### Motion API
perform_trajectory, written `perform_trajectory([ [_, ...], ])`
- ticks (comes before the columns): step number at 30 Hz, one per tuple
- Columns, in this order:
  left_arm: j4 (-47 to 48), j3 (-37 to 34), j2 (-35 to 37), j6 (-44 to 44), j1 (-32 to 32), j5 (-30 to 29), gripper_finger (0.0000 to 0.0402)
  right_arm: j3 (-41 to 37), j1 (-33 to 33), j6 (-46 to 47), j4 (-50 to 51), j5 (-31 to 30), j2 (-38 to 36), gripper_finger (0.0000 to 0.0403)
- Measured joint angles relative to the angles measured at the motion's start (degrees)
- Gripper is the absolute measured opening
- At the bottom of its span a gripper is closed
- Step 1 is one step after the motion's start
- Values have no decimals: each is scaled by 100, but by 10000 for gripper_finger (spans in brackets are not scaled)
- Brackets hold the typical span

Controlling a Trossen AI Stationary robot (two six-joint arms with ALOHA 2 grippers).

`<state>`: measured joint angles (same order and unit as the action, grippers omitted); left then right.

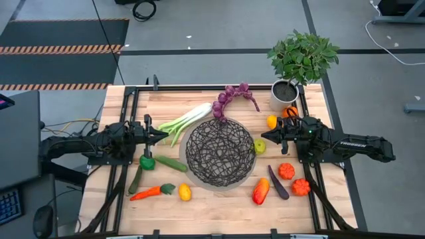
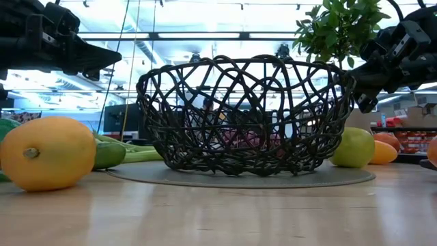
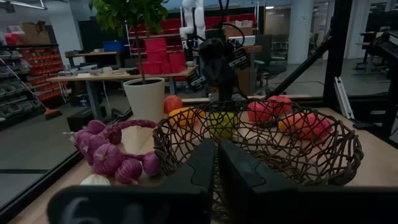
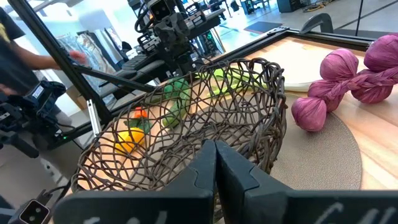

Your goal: Build produce basket

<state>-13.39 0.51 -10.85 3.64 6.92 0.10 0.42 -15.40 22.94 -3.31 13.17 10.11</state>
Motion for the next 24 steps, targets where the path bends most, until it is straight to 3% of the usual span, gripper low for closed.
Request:
perform_trajectory([
  [24, 0, -1, 0, 0, 0, -2, 30, 0, 0, 0, 0, 0, 0, 11],
])
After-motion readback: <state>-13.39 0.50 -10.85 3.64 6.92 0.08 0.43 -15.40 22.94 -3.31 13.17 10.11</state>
